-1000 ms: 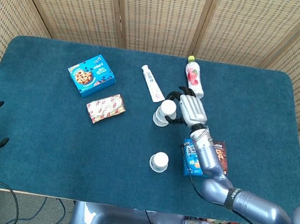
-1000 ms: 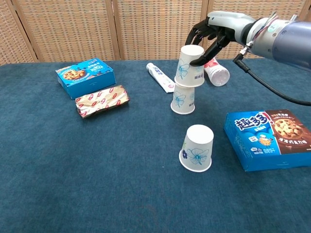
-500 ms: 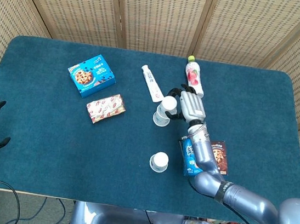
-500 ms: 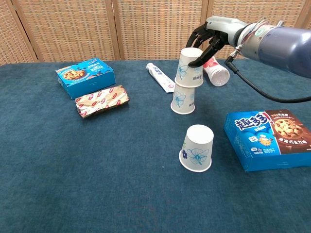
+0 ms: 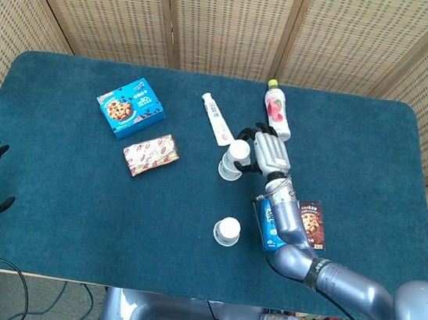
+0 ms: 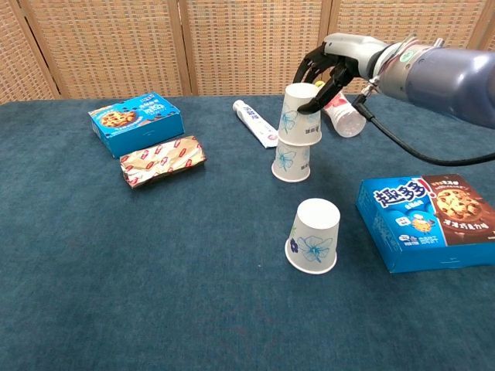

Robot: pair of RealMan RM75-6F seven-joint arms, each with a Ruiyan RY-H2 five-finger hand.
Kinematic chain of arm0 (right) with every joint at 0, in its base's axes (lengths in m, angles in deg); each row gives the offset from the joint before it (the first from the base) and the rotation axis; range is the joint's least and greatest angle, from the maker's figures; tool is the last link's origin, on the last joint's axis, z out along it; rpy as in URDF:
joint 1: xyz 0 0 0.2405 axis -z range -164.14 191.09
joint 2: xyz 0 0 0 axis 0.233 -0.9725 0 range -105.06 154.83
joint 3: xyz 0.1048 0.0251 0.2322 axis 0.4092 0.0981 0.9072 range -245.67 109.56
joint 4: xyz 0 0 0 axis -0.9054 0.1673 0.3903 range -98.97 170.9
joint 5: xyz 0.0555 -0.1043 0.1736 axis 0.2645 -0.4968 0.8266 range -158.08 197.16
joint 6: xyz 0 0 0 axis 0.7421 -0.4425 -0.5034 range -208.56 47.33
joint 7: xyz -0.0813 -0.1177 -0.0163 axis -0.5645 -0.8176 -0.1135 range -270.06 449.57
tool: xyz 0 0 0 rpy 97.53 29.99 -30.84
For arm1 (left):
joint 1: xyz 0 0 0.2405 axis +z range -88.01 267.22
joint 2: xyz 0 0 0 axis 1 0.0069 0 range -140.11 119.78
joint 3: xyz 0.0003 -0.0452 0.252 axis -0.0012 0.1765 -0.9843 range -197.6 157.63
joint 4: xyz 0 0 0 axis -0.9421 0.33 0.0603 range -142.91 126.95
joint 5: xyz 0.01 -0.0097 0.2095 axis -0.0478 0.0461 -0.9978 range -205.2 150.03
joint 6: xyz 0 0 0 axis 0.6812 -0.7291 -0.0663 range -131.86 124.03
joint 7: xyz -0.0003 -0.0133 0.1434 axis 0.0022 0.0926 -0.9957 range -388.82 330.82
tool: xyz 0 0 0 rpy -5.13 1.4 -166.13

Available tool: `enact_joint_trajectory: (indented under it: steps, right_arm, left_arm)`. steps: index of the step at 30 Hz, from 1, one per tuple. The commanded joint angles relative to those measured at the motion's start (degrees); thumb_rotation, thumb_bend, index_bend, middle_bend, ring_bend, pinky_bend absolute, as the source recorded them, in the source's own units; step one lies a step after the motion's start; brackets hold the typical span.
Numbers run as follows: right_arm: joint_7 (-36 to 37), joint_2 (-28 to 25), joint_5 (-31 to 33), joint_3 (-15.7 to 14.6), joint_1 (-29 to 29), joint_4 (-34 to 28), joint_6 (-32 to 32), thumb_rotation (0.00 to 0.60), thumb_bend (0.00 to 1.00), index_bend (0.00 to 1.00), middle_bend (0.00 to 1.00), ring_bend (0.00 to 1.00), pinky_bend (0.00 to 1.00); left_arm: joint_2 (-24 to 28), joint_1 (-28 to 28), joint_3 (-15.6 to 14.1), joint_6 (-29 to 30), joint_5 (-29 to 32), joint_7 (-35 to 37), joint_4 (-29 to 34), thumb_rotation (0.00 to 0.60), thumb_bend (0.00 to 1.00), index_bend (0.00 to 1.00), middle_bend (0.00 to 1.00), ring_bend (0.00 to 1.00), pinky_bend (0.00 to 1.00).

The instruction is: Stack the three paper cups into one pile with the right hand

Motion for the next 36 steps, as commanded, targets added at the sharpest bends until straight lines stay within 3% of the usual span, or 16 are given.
enact_joint_trajectory:
  steps: [1,2,4,10,15,21,24,29,36]
  right_arm:
    - [1.18,-0.67,-0.61,-0.52,0.26,-0.61,1.67,0.6,0.21,0.28,0.25,0.12,0.13]
    - [1.59,-0.95,-0.92,-0.64,0.39,-0.92,2.1,0.6,0.11,0.2,0.17,0.08,0.1]
    - [2.36,-1.44,-1.99,-0.75,0.7,-1.58,2.06,0.6,0.02,0.11,0.06,0.02,0.05]
    - [5.73,-4.86,-8.63,-1.23,3.19,-7.34,-0.3,0.6,0.0,0.04,0.0,0.0,0.0]
    - [9.25,-10.28,-16.03,-3.91,6.64,-14.95,0.2,0.6,0.01,0.06,0.05,0.0,0.0]
    - [16.62,-16.51,-30.16,-10.28,11.16,-23.18,2.34,0.6,0.02,0.15,0.16,0.01,0.06]
    - [18.86,-16.72,-37.31,-13.87,12.17,-22.91,2.33,0.6,0.02,0.18,0.2,0.04,0.1]
    - [18.67,-15.04,-43.37,-17.68,12.55,-20.58,1.84,0.6,0.02,0.19,0.26,0.12,0.21]
    - [16.54,-10.32,-44.69,-18.84,12.04,-16.87,1.47,0.6,0.02,0.21,0.28,0.14,0.24]
  left_arm:
    - [0.06,0.0,0.02,0.01,0.03,0.14,-0.04,0.6,0.26,0.0,0.0,0.0,0.0]
    - [0.04,-0.02,0.02,-0.05,0.09,0.15,-0.12,0.6,0.26,0.0,0.0,0.0,0.0]
    - [0.01,-0.13,0.03,-0.36,0.33,0.09,-0.22,0.6,0.26,0.0,0.0,0.0,0.0]
    - [-0.05,-0.21,0.03,-0.43,0.45,0.03,-0.2,0.6,0.26,0.0,0.0,0.0,0.0]
    - [-0.15,-0.31,-0.12,-0.66,0.45,-0.17,-0.28,0.6,0.26,0.0,0.0,0.0,0.0]
    - [-0.32,-0.42,-0.45,-0.63,-0.06,-0.77,-0.06,0.6,0.26,0.0,0.0,0.0,0.0]
    - [-0.39,-0.34,-0.5,-0.13,-0.42,-0.99,0.09,0.6,0.26,0.0,0.0,0.0,0.0]
    - [-0.4,-0.2,-0.66,0.25,-0.78,-1.06,0.24,0.6,0.26,0.0,0.0,0.0,0.0]
    - [-0.32,-0.1,-0.76,0.49,-1.01,-0.89,0.39,0.6,0.26,0.0,0.0,0.0,0.0]
